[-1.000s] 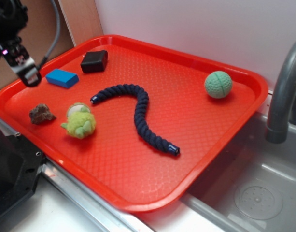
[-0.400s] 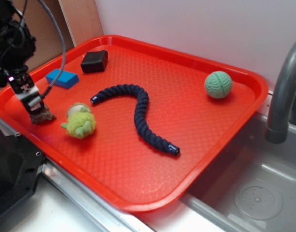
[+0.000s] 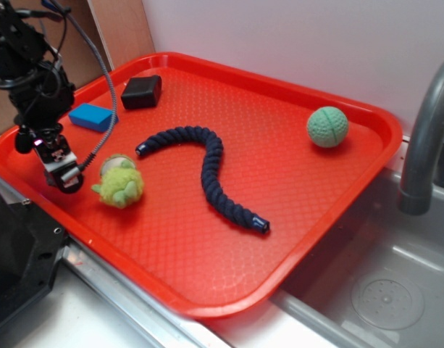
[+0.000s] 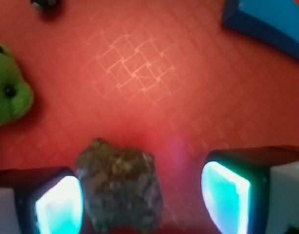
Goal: Grab the rock.
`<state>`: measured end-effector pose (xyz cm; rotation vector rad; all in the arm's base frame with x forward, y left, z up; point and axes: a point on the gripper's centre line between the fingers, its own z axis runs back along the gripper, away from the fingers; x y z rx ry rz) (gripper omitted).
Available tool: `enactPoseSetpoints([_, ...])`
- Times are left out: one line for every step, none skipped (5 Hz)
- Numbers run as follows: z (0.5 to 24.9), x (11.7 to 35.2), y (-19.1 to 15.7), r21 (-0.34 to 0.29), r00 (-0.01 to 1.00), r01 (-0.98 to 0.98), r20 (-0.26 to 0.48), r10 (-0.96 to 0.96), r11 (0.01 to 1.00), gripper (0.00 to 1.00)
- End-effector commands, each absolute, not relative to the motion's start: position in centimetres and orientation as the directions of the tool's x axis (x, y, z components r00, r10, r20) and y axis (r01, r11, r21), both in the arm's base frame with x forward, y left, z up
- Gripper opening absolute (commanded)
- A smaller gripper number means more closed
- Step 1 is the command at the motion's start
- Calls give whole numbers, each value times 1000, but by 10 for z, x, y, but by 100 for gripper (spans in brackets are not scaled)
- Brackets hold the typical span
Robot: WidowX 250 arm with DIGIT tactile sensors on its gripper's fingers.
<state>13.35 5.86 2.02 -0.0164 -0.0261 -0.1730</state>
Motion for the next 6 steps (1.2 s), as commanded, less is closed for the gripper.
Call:
enactPoseSetpoints([15, 135, 48, -23, 981, 191, 30, -190, 981, 100])
enactPoseSetpoints([15, 133, 47, -21, 982, 187, 26, -186, 982, 100])
enactPoseSetpoints([13, 131, 48, -8, 984, 174, 33, -173, 985, 0])
enactPoseSetpoints([11, 129, 48, -7, 985, 171, 31, -171, 985, 0])
enactPoseSetpoints([15, 132, 52, 7, 989, 147, 23, -147, 989, 0])
enactPoseSetpoints([53, 147, 54, 53, 994, 93, 47, -96, 994, 0])
